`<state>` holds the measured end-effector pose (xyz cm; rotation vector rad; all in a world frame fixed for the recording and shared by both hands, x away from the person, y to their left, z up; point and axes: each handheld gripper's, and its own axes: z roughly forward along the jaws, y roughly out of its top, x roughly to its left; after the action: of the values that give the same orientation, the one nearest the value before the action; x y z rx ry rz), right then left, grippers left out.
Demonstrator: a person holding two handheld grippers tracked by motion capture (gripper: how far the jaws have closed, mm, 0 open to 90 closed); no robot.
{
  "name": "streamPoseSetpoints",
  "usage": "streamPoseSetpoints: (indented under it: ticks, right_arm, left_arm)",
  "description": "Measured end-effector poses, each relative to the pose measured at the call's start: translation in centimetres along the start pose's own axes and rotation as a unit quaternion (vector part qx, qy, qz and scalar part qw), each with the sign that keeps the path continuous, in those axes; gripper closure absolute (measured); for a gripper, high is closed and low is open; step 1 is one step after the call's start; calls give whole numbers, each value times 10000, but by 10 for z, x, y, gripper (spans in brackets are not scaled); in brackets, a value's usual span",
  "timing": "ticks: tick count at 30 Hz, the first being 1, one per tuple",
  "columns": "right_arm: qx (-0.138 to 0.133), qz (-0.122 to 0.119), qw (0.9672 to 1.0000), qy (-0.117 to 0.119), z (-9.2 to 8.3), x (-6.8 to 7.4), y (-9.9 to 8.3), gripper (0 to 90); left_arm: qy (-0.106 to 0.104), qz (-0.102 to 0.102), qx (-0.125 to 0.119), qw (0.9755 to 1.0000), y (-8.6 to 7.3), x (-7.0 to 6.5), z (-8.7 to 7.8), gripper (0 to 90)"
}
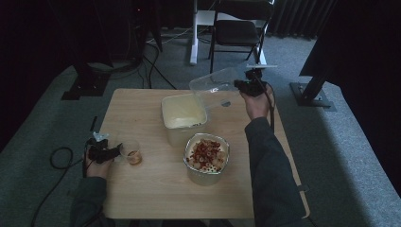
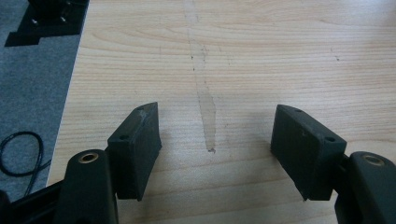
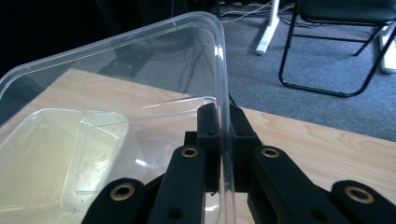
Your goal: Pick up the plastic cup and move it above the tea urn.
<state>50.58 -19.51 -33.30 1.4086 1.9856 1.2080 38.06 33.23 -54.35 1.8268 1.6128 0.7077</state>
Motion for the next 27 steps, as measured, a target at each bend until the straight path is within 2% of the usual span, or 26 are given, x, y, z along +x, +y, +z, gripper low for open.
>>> streamPoseSetpoints:
  ticks: [12, 27]
  right_arm:
    - [83, -257, 9996, 89, 13, 33, 10, 869]
    - [110, -381, 9992, 106, 21, 49, 14, 867]
  left_arm:
    - [-1, -11, -7, 10000, 0, 0, 0, 334]
    - [4, 3, -8, 10000, 0, 0, 0, 333]
